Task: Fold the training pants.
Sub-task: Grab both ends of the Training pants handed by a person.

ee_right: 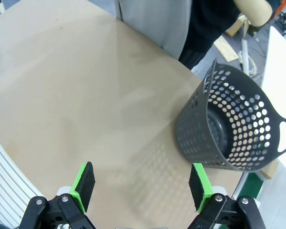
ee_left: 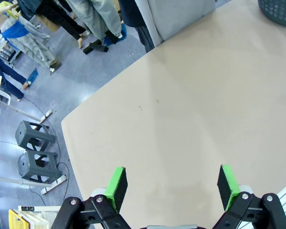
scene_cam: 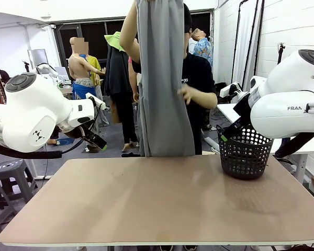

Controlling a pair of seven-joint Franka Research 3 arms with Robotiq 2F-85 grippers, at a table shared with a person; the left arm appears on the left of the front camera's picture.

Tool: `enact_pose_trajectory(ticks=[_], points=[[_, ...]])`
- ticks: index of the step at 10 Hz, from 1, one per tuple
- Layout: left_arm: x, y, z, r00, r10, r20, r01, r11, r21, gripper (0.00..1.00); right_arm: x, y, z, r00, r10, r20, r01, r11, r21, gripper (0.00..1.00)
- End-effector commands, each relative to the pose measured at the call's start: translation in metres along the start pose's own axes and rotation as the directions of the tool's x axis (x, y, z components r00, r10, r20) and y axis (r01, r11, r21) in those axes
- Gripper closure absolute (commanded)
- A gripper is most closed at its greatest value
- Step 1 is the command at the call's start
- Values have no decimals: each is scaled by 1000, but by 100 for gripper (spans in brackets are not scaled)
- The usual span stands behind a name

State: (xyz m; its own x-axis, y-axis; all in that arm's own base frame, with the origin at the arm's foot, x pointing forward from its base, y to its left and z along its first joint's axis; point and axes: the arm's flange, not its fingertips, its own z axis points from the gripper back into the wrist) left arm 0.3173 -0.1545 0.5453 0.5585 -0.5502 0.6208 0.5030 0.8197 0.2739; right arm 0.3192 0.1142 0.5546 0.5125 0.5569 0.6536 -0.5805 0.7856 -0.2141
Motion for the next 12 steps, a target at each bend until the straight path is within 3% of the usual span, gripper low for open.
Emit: enact_pose_trajectory(ticks=[1,12], points=[[0,0,0,1000,-8,0,8,1000,1,0,0,0,0,1000,7,3,-7,1000,5,0],[0,0,0,1000,-8,0,8,1000,1,0,0,0,0,1000,7,3,-7,1000,5,0]])
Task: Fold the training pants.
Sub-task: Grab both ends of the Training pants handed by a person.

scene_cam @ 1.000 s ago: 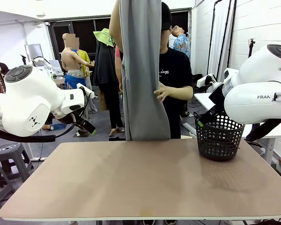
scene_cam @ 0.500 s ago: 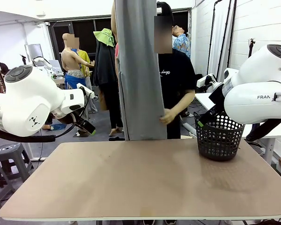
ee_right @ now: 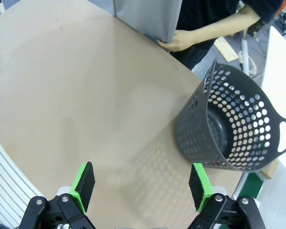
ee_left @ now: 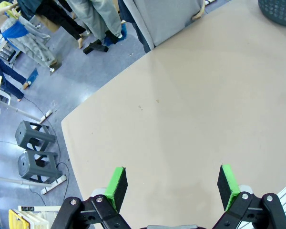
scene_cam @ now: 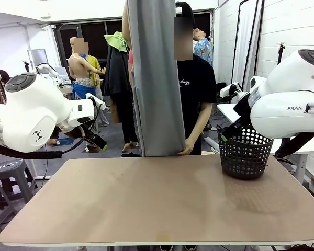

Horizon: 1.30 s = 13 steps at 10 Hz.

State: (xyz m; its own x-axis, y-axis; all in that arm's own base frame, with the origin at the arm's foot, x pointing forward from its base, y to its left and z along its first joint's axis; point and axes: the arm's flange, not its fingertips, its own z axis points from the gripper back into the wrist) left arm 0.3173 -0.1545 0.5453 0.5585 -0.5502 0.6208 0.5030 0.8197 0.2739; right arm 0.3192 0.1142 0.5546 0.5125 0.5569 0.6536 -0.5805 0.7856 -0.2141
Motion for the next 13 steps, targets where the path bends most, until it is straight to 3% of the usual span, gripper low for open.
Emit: enact_pose_trajectory(ticks=[1,13], points=[[0,0,0,1000,-8,0,8,1000,1,0,0,0,0,1000,7,3,-7,1000,5,0],[0,0,0,1000,-8,0,8,1000,1,0,0,0,0,1000,7,3,-7,1000,5,0]])
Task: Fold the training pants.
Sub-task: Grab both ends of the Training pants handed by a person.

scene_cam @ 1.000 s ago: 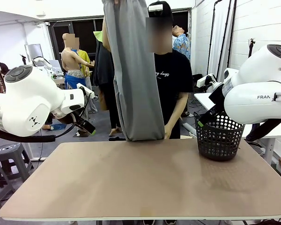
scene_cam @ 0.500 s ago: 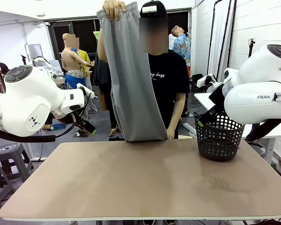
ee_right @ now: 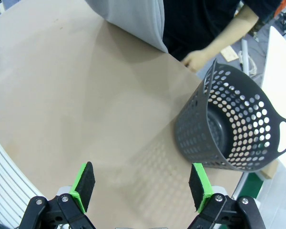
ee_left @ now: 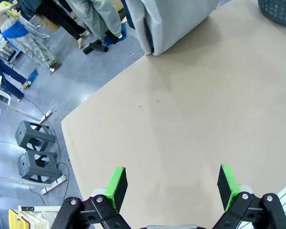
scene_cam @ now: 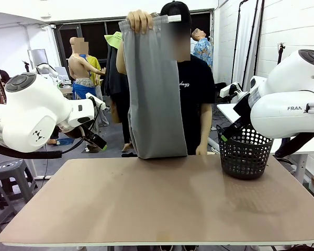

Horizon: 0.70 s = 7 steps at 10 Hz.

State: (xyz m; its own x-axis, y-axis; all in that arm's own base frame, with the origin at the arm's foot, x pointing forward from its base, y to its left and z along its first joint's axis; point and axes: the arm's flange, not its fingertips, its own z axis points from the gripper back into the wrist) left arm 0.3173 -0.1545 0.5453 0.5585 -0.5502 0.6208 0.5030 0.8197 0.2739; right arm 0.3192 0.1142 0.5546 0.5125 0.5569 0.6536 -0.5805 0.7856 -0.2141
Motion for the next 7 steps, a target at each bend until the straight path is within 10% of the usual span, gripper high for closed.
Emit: enact_pose_trajectory(ticks=[1,7], points=[[0,0,0,1000,-8,0,8,1000,1,0,0,0,0,1000,7,3,-7,1000,5,0],[0,0,0,1000,-8,0,8,1000,1,0,0,0,0,1000,7,3,-7,1000,5,0]])
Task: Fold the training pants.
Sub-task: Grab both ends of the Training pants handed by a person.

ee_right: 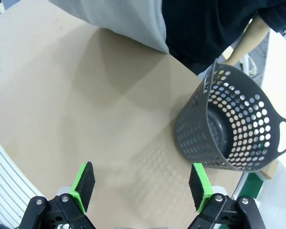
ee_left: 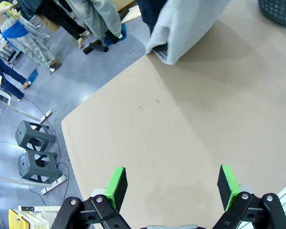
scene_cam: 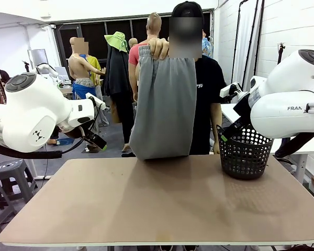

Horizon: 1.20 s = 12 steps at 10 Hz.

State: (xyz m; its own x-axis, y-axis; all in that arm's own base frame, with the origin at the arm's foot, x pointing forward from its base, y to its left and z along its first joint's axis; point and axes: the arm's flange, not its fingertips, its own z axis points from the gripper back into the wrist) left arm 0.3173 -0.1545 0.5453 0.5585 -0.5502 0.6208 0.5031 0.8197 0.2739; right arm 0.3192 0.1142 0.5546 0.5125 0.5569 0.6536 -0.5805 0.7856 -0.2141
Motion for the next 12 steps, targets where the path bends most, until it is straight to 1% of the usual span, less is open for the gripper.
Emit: enact_pose_trajectory(ticks=[1,12], points=[[0,0,0,1000,-8,0,8,1000,1,0,0,0,0,1000,7,3,-7,1000,5,0],[0,0,0,1000,-8,0,8,1000,1,0,0,0,0,1000,7,3,-7,1000,5,0]])
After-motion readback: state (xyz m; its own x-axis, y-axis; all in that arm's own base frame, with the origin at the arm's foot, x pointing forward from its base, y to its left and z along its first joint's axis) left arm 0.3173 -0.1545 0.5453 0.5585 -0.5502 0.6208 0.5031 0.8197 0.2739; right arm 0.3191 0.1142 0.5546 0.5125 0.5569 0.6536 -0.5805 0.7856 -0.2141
